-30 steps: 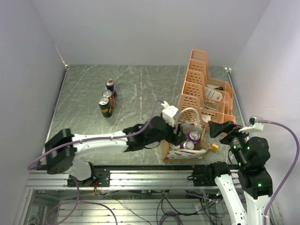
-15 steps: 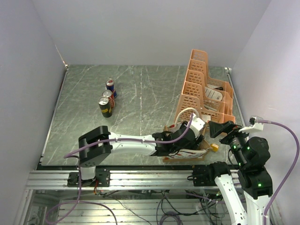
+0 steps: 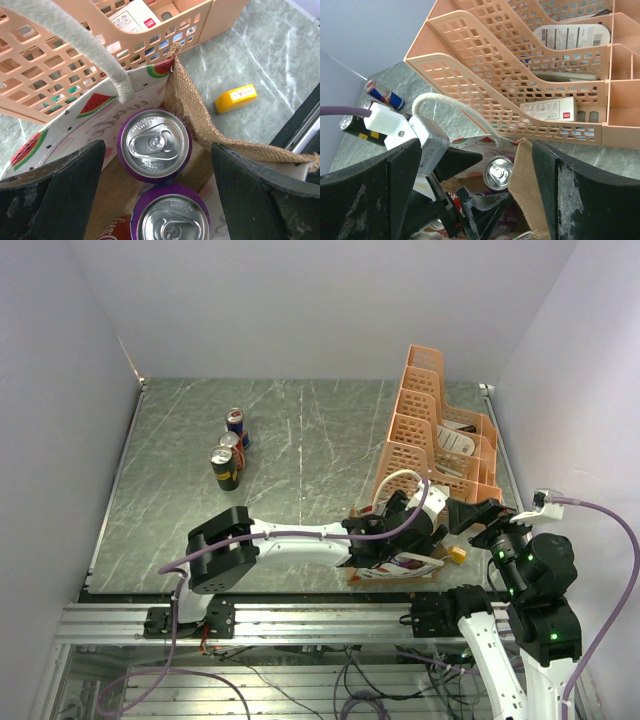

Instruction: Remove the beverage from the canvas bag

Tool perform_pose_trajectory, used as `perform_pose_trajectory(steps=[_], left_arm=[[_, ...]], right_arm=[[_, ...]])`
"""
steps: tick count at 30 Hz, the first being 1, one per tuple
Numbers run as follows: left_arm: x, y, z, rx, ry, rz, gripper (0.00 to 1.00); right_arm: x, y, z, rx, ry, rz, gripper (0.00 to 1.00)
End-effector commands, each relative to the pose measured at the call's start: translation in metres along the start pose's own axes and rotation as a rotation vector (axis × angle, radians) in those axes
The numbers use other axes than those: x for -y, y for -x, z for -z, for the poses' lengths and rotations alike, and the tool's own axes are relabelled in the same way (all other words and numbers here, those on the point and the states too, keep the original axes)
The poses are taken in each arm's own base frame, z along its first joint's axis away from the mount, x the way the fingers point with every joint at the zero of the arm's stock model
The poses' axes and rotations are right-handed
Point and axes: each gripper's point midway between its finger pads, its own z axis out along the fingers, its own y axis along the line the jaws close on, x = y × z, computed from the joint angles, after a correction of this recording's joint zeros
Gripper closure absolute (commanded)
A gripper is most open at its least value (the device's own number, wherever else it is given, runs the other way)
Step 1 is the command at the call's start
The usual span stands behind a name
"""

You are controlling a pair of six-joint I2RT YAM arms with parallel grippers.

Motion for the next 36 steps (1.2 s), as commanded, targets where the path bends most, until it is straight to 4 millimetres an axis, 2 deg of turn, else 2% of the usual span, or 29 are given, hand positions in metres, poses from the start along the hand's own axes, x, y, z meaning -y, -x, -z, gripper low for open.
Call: perform_pose_trajectory(steps=[1,10,18,27,31,34,36], left_arm=[[0.001,-0.002,-0.009,-0.028,0.032,-0.046,0.03],[0.000,-0.011,-0.019,-0.068,0.071,-0.053,0.01],[-0.009,-0.031,-0.034,-0.134,0.138,-0.065,0.00],[-0.014,-0.042,-0.050,-0.168,0.162,-0.047,0.01],[-0.016,-0.048,-0.056,-0.192,0.162,-0.044,0.06],[-0.016,-0.043,-0.053,-0.180,0.158,-0.048,0.12],[-0.016,-0.035,-0.050,-0.170,0.155,-0.051,0.22]], right_arm=[[0.000,0.005,0.001,0.027,0.002,0.002,0.08],[0.000,0.006,0.002,0.029,0.000,0.000,0.08],[0.001,0.007,0.003,0.038,-0.009,-0.005,0.08],[0.001,0.007,0.003,0.038,-0.004,-0.004,0.08],[0.000,0.007,0.003,0.038,-0.003,-0.002,0.08],[0.000,0.007,0.003,0.037,-0.001,-0.002,0.08],[0.000,0.007,0.003,0.037,-0.001,-0.002,0.08]])
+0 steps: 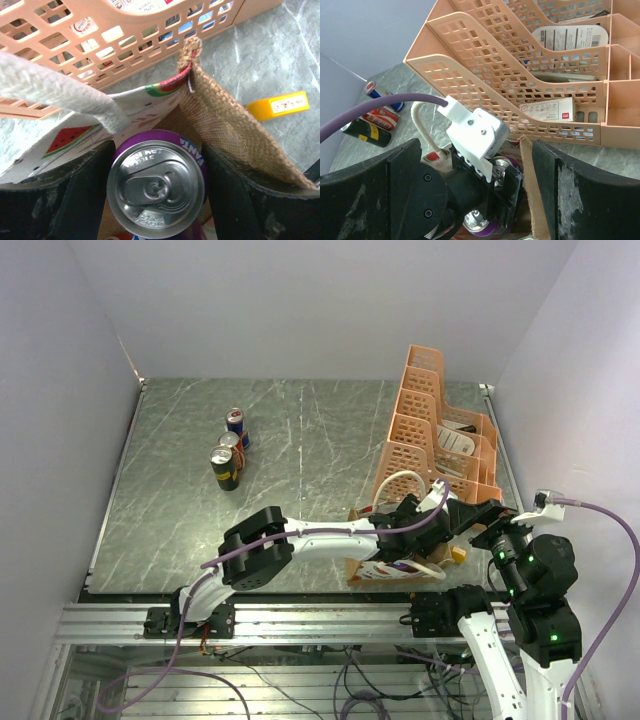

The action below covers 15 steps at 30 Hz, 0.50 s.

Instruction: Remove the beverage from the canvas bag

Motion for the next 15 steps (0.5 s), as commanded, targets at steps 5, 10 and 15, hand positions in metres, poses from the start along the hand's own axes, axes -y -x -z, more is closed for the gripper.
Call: perform_pose_trajectory(steps=[5,10,15], left_arm=[[-0.010,0.018,0.010,0.025,0.016,-0.005,0.46],[-0.014,0.042,0.023,0.075,0.002,0.020,0.69],[-0.016,0.067,0.036,0.121,-0.033,0.057,0.79]], right_arm=[[-0.001,0.005,0.002,0.027,0.003,-0.002,0.09],[0.000,0.006,0.002,0.028,-0.004,-0.005,0.09],[0.001,0.006,0.002,0.032,-0.009,-0.008,0.09]])
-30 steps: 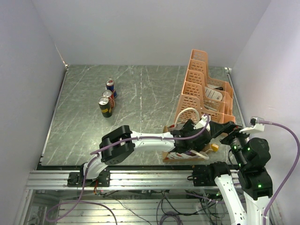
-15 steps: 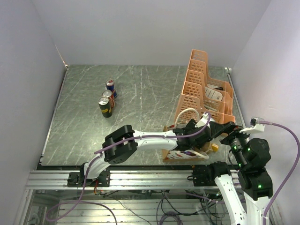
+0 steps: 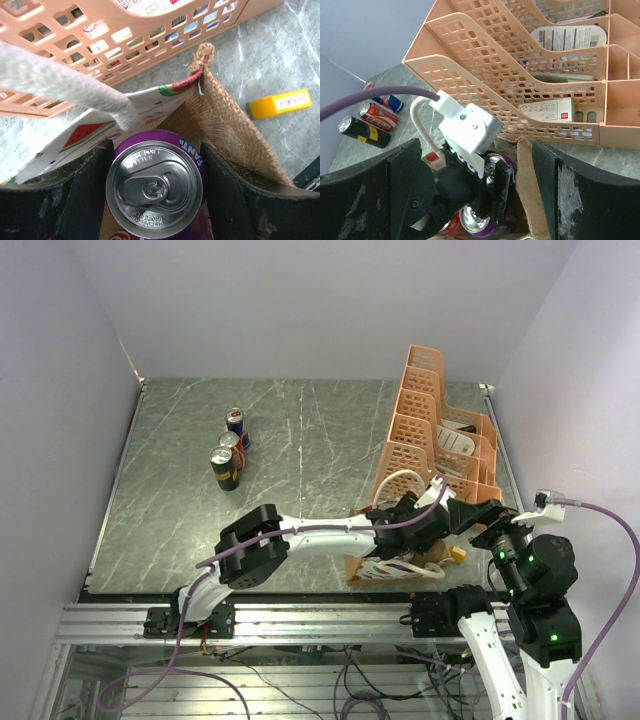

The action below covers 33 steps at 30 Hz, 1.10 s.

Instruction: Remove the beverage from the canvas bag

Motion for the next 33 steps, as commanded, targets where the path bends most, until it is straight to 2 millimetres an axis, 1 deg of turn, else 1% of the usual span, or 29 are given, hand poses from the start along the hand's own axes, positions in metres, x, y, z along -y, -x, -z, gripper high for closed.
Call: perform_pose_trajectory(steps=[1,2,4,9,13,18,24,25,29,33], left_arm=[[-0.010,0.068,0.036,0.140,-0.037,0.069,0.80],[-0.011,0.074,0.040,0.154,-0.043,0.076,0.83],[-0.013,0.086,0.049,0.178,-0.055,0.089,0.85],[-0.020,0.107,0.069,0.207,-0.095,0.127,0.89],[-0.025,0.119,0.086,0.228,-0.134,0.175,0.91],[-0.036,0.129,0.106,0.249,-0.166,0.237,0.93],[-0.053,0.142,0.138,0.287,-0.204,0.311,0.93],[-0.057,0.142,0.142,0.293,-0.210,0.323,0.93],[-0.075,0.151,0.171,0.343,-0.240,0.375,0.93],[-0.105,0.153,0.200,0.396,-0.232,0.421,0.93]], right_arm=[[0.000,0.006,0.002,0.028,-0.006,-0.008,0.09],[0.001,0.006,0.002,0.029,-0.008,-0.009,0.09],[0.001,0.006,0.002,0.030,-0.009,-0.010,0.09],[0.001,0.006,0.002,0.031,-0.012,-0.011,0.09],[0.002,0.006,0.002,0.030,-0.013,-0.012,0.09],[0.002,0.005,0.002,0.027,-0.012,-0.012,0.09],[0.000,0.006,0.001,0.026,-0.005,-0.009,0.09],[0.000,0.005,0.001,0.024,-0.005,-0.009,0.08],[0.000,0.004,0.001,0.023,0.000,-0.007,0.09],[-0.001,0.003,0.000,0.016,0.003,-0.005,0.09]])
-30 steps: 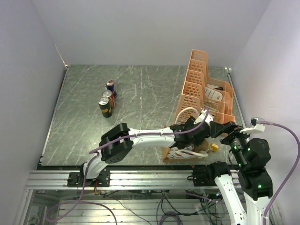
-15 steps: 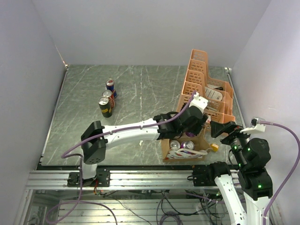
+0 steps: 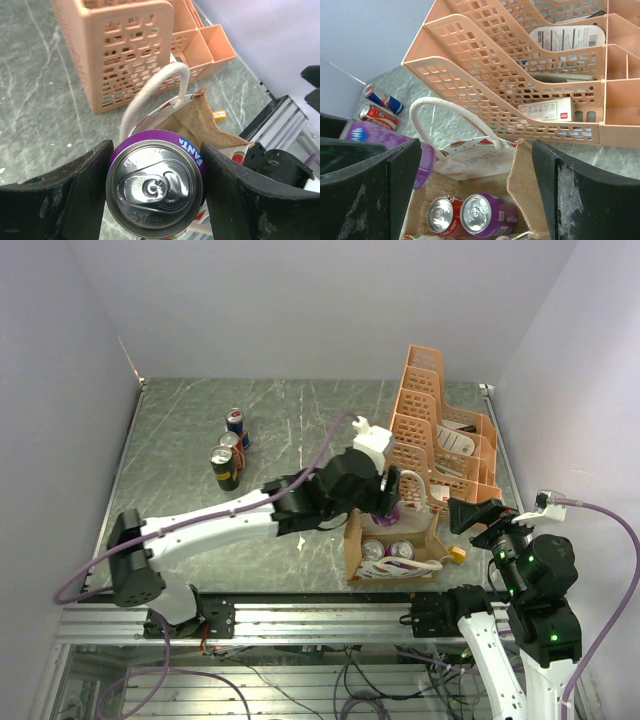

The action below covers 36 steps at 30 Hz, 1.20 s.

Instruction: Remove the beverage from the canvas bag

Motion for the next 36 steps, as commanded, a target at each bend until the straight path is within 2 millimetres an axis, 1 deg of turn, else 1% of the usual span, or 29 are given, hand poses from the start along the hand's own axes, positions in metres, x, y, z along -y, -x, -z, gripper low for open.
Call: perform_pose_trajectory(steps=[1,4,6,9,12,14,17,18,20,22,24,26,28,30,33,36], left_arm=[[0.000,0.070,0.050,0.211,-0.087,0.121,0.93],[-0.022,0.076,0.075,0.248,-0.041,0.120,0.93],[-0.040,0.077,0.095,0.273,0.016,0.114,0.93],[-0.078,0.065,0.117,0.273,0.168,0.097,0.93],[-0.124,0.037,0.137,0.245,0.354,0.083,0.93],[-0.151,0.015,0.148,0.233,0.466,0.095,0.93],[-0.187,-0.030,0.159,0.194,0.605,0.120,0.93],[-0.196,-0.046,0.159,0.176,0.634,0.127,0.93],[-0.207,-0.075,0.156,0.140,0.663,0.146,0.93],[-0.215,-0.100,0.152,0.108,0.685,0.162,0.93],[-0.224,-0.117,0.150,0.093,0.718,0.178,0.93],[-0.234,-0.128,0.151,0.096,0.759,0.178,0.93],[-0.245,-0.127,0.157,0.127,0.818,0.191,0.93],[-0.258,-0.119,0.168,0.177,0.890,0.210,0.93],[-0.268,-0.102,0.175,0.230,0.919,0.235,0.93],[-0.282,-0.082,0.182,0.301,0.948,0.225,0.93]], right_arm=[[-0.003,0.003,0.000,0.011,0.015,0.005,0.09],[-0.003,0.002,0.000,0.009,0.016,0.005,0.09],[-0.003,0.002,0.000,0.011,0.016,0.006,0.09],[-0.002,0.002,-0.002,0.004,0.009,0.005,0.09],[-0.003,0.000,-0.002,-0.005,0.014,0.006,0.09],[-0.002,0.000,-0.002,0.000,0.014,0.006,0.09],[-0.001,0.000,-0.003,-0.004,0.004,0.003,0.09],[-0.001,0.000,-0.003,-0.006,0.005,0.003,0.09],[-0.003,-0.001,-0.003,-0.008,0.016,0.008,0.09],[-0.002,-0.001,-0.004,-0.011,0.012,0.007,0.09],[-0.002,-0.002,-0.005,-0.017,0.008,0.005,0.09],[-0.003,-0.003,-0.005,-0.019,0.013,0.007,0.09],[-0.003,-0.003,-0.006,-0.021,0.013,0.008,0.09],[-0.002,-0.003,-0.007,-0.024,0.011,0.007,0.09],[-0.002,-0.003,-0.007,-0.023,0.009,0.007,0.09],[-0.002,-0.002,-0.006,-0.017,0.010,0.005,0.09]])
